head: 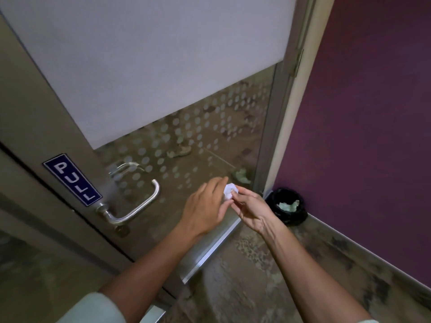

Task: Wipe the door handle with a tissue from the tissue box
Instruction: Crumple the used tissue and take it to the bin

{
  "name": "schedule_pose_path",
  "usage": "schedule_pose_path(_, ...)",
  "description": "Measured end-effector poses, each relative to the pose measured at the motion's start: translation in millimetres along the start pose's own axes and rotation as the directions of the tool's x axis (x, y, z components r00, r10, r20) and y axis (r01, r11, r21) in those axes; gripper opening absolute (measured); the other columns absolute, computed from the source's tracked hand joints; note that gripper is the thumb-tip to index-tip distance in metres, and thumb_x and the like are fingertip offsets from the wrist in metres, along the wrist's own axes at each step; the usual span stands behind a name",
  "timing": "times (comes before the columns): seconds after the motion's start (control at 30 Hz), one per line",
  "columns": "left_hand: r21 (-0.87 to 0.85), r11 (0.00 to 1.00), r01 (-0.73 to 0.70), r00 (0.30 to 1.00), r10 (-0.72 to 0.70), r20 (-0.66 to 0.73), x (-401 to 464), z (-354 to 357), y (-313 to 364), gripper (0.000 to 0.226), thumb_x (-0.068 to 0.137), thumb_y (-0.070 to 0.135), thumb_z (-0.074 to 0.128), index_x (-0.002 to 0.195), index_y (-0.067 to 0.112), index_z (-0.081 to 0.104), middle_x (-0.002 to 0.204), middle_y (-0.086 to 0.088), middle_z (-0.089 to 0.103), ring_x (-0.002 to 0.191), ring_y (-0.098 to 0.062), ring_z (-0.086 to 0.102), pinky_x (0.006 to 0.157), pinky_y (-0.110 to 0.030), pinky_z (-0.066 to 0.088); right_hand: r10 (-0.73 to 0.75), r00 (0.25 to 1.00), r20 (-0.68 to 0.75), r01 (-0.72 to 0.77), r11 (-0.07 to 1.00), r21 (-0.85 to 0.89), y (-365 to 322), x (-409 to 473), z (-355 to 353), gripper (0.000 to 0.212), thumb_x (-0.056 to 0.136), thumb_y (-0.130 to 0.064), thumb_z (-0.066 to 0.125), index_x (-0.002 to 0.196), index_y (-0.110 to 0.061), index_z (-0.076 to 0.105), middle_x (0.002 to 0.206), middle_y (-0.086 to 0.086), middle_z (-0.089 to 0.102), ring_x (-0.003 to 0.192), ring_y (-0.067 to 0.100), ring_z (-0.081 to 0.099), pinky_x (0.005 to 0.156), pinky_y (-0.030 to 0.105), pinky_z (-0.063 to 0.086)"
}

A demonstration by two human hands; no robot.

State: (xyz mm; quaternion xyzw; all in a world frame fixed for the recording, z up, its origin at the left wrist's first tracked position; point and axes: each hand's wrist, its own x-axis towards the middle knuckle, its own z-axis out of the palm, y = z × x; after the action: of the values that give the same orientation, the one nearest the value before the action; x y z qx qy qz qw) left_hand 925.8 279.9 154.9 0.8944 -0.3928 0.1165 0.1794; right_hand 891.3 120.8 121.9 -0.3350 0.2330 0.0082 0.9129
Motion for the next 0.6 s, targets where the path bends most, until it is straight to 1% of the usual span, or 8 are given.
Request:
schedule_pose_path(0.07, -0.068, 0.998, 0.002, 0.999, 0.000, 0.041, 10.3, 15.6, 10.5, 0.054, 0.096, 0.036, 0.062, 0.144, 0.014, 0.049, 0.138, -0.002, 0.053, 0.116, -0.025, 0.061, 0.084, -0.039, 0.057, 0.002, 1.000, 0.012, -0.002, 1.000, -0.014, -14.3, 1.8, -12.0, 0.028, 0.093, 0.010, 0.055, 0.119, 0.006, 0.063, 0.091, 0.016, 0.076, 0.079, 0.019, 0.075, 0.070, 0.025, 0.062)
schedule_pose_path(0.17, -0.135, 0.991, 0.019, 0.999, -0.013, 0.045, 27.6, 35.3, 26.7, 0.041, 0.095, 0.032, 0.065, 0.132, 0.016, 0.058, 0.125, -0.001, 0.057, 0.105, -0.024, 0.064, 0.079, -0.038, 0.056, 0.019, 1.000, 0.008, -0.018, 0.999, -0.038, -37.6, 8.0, -32.9, 0.031, 0.091, 0.011, 0.057, 0.120, 0.004, 0.064, 0.091, 0.017, 0.075, 0.078, 0.023, 0.075, 0.069, 0.028, 0.062)
schedule_pose_path(0.27, -0.194, 0.980, 0.038, 0.999, -0.037, 0.011, 48.5, 51.6, 43.8, 0.027, 0.095, 0.023, 0.067, 0.121, 0.015, 0.066, 0.112, -0.002, 0.064, 0.095, -0.024, 0.066, 0.074, -0.035, 0.053, 0.027, 0.999, -0.031, -0.032, 0.987, -0.157, -61.7, 14.2, -57.6, 0.028, 0.089, 0.006, 0.063, 0.114, -0.002, 0.069, 0.094, 0.015, 0.076, 0.077, 0.020, 0.074, 0.066, 0.028, 0.060)
schedule_pose_path(0.33, -0.206, 0.977, 0.055, 0.998, -0.057, -0.005, 64.8, 61.2, 55.1, 0.018, 0.095, 0.019, 0.065, 0.111, 0.015, 0.070, 0.103, -0.002, 0.066, 0.089, -0.024, 0.066, 0.071, -0.034, 0.050, 0.030, 0.998, -0.054, -0.042, 0.973, -0.227, -76.0, 18.0, -74.1, 0.020, 0.088, 0.004, 0.066, 0.105, -0.006, 0.072, 0.087, 0.011, 0.077, 0.068, 0.014, 0.072, 0.062, 0.026, 0.059)
schedule_pose_path(0.4, -0.195, 0.978, 0.066, 0.998, -0.070, -0.010, 80.4, 70.0, 66.1, 0.010, 0.095, 0.018, 0.066, 0.101, 0.012, 0.071, 0.095, -0.004, 0.067, 0.084, -0.026, 0.066, 0.068, -0.035, 0.049, 0.030, 0.997, -0.065, -0.044, 0.970, -0.240, -89.1, 21.7, -88.6, 0.015, 0.089, 0.006, 0.065, 0.099, -0.004, 0.072, 0.080, 0.011, 0.077, 0.062, 0.013, 0.071, 0.062, 0.025, 0.060)
schedule_pose_path(0.5, -0.213, 0.973, 0.087, 0.996, -0.089, -0.001, 99.1, 85.7, 82.6, 0.010, 0.094, 0.017, 0.066, 0.092, 0.008, 0.070, 0.090, -0.007, 0.065, 0.079, -0.030, 0.065, 0.066, -0.040, 0.051, 0.048, 0.998, -0.032, -0.054, 0.969, -0.240, -109.0, 26.7, -106.8, 0.016, 0.091, 0.006, 0.060, 0.100, 0.001, 0.072, 0.082, 0.016, 0.076, 0.067, 0.018, 0.072, 0.069, 0.026, 0.062)
schedule_pose_path(0.6, -0.217, 0.971, 0.103, 0.994, -0.107, -0.005, 111.8, 102.3, 96.6, 0.011, 0.093, 0.016, 0.069, 0.087, 0.006, 0.071, 0.086, -0.009, 0.062, 0.072, -0.030, 0.063, 0.060, -0.042, 0.052, 0.088, 0.996, 0.031, -0.078, 0.967, -0.244, -124.4, 28.8, -122.7, 0.013, 0.090, -0.007, 0.067, 0.095, 0.000, 0.078, 0.087, 0.016, 0.073, 0.076, 0.018, 0.070, 0.081, 0.028, 0.061)
